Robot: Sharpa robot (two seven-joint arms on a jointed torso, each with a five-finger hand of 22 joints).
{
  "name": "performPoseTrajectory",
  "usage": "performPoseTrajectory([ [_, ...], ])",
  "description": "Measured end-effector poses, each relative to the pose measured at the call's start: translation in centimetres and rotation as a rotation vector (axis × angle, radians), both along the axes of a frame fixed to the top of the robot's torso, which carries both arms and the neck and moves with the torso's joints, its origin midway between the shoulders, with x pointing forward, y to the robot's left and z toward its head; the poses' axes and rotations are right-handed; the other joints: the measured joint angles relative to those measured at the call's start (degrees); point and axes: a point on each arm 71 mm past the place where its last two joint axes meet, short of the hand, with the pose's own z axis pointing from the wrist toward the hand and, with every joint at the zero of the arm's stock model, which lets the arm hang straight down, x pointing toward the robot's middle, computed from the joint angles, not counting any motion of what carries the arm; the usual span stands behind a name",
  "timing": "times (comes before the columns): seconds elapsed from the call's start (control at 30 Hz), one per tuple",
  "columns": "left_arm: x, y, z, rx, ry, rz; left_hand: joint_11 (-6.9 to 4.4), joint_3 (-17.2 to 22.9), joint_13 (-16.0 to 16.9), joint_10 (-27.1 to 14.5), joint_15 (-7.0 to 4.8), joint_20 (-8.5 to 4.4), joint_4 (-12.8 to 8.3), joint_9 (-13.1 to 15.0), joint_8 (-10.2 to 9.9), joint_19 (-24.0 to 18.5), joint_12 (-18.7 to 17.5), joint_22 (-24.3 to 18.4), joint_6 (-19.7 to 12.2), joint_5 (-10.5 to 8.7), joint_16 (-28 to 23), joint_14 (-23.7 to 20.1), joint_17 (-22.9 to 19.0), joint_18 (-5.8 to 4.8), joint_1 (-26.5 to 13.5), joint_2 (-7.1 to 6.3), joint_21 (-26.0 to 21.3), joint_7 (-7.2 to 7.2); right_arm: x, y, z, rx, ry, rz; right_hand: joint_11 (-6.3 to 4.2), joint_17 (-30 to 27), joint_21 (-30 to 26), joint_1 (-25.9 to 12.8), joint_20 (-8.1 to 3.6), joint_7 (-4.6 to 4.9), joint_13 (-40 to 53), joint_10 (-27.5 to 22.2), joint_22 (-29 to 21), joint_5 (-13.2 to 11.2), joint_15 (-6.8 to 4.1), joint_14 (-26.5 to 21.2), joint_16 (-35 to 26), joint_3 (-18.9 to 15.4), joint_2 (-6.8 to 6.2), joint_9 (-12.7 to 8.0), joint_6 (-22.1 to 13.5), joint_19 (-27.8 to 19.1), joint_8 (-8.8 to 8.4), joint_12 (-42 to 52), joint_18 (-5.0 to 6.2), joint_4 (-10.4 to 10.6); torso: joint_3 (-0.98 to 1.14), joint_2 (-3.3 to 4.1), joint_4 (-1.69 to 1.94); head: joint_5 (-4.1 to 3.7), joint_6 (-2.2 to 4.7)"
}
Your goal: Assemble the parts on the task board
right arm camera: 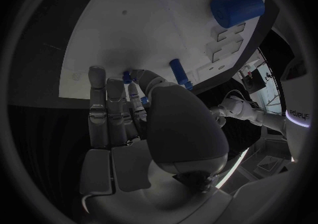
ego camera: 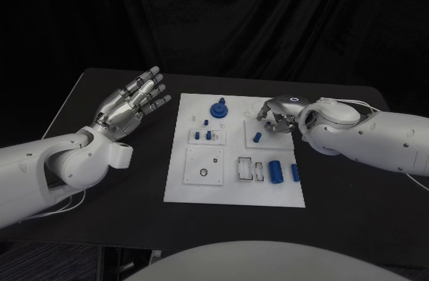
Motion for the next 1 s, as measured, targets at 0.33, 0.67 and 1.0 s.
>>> performPoseTrajectory([
  [0.33,-0.02,0.14,-0.13,0.001,0.002,0.004,0.44,-0.05,0.05,0.03,0.26,0.2,-0.55,0.0,0.0,0.2,0.0,0.66,0.0,0.27,0.43,0.28,0.06,-0.01,0.0,0.0,0.0,0.0,0.09,0.1,-0.11,0.015,-0.018,0.003,-0.51,0.35,2.05,-0.54,-0.31,-0.82,-0.15,4.46,1.41,3.11,-0.27,0.99,1.11,0.3,0.52,4.62,3.31,0.71,3.84,1.35,0.0,-1.35,0.04,-0.07,-0.18,0.28,0.02],
  [0.67,0.06,0.21,-0.26,0.003,0.003,0.007,0.7,0.17,0.04,-0.12,0.9,0.39,-1.4,0.01,0.0,0.83,-0.01,1.3,0.0,0.58,0.98,0.51,0.18,-0.11,0.23,0.23,0.27,0.0,-0.1,-0.17,-0.26,0.025,-0.029,0.0,-0.66,0.8,2.72,-1.47,-0.52,-0.74,2.0,2.74,1.41,3.54,-0.46,1.57,2.25,-0.14,0.07,7.27,1.31,0.91,4.81,4.31,-0.01,-2.71,0.01,-0.15,-0.21,0.07,0.02],
  [1.0,0.1,0.28,-0.38,0.004,0.004,0.009,0.69,0.32,0.04,-0.12,1.49,0.39,-2.18,0.01,0.0,1.24,-0.01,1.7,-0.22,0.8,1.27,0.7,0.23,-0.95,0.52,0.53,0.46,0.21,-0.36,-0.58,-0.1,0.043,-0.051,-0.003,-0.16,-0.84,-0.18,-2.52,-0.1,-1.34,4.64,-5.11,1.4,1.15,0.11,-0.33,1.99,-0.52,0.22,10.93,-5.24,-0.33,5.2,6.96,-0.01,-3.59,-0.09,-0.18,-0.18,0.04,0.02],
])
